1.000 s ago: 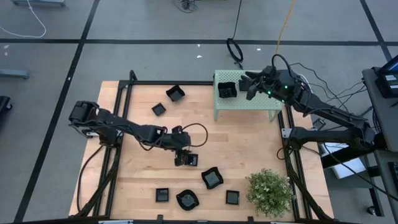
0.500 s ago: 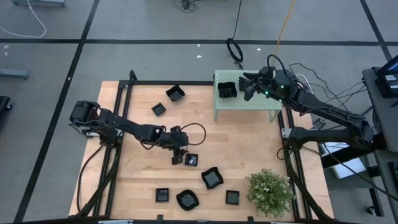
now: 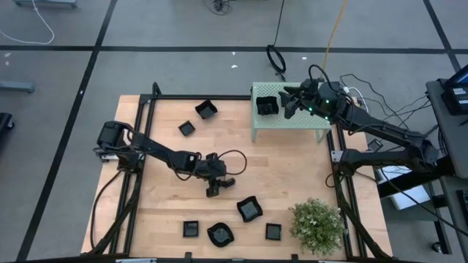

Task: Pick & Place Mini shaped plates
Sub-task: Stack the black square plate on top of the square plate on the shelf

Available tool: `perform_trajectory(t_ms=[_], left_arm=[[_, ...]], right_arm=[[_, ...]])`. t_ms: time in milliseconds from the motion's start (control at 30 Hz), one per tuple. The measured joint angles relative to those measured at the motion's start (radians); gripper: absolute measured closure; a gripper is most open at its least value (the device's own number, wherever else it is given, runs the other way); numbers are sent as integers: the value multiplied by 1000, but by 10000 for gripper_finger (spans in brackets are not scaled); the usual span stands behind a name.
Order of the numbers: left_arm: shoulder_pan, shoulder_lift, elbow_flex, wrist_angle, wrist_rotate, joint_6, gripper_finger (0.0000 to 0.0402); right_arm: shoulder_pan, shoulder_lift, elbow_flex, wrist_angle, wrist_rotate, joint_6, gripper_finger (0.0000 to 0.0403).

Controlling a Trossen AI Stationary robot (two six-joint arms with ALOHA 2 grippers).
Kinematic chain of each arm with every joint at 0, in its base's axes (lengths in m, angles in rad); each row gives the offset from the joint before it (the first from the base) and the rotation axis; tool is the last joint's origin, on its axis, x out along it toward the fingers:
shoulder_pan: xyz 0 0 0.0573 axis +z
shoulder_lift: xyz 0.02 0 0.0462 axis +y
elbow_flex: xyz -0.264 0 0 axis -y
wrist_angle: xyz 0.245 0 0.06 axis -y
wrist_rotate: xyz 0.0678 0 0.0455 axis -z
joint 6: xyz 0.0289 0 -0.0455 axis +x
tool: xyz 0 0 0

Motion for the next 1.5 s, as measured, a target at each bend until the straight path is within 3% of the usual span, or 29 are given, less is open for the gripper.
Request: perform_trajectory(t_ms=[200,433,600,733,833,933,1267,1500], left_arm=[[0,11,-1,58,10,3,236],[34,10,-2,212,-110,95,236],[99,9,-2,243,-128,90,236],[126,-24,-2,241,-121,78,236],[127,-81,-2,233,-120,78,236],[122,-166,-2,213,-120,76,236],[122,-503,-1,132,-253,-128,236],[119,-643,-1,118,-282,-133,236]], right_arm=[[0,11,0,-5,0,-9,261],[0,26,0,-8,0,-21,261],[0,38,0,-8,-1,-21,261],[0,38,0,-8,-129,-22,261],[28,47,0,-12,-281,-56,261],[94,69,0,-24,-356,-130,261],[308,303,1,-19,-392,-272,261],[404,528,1,189,-535,-267,261]])
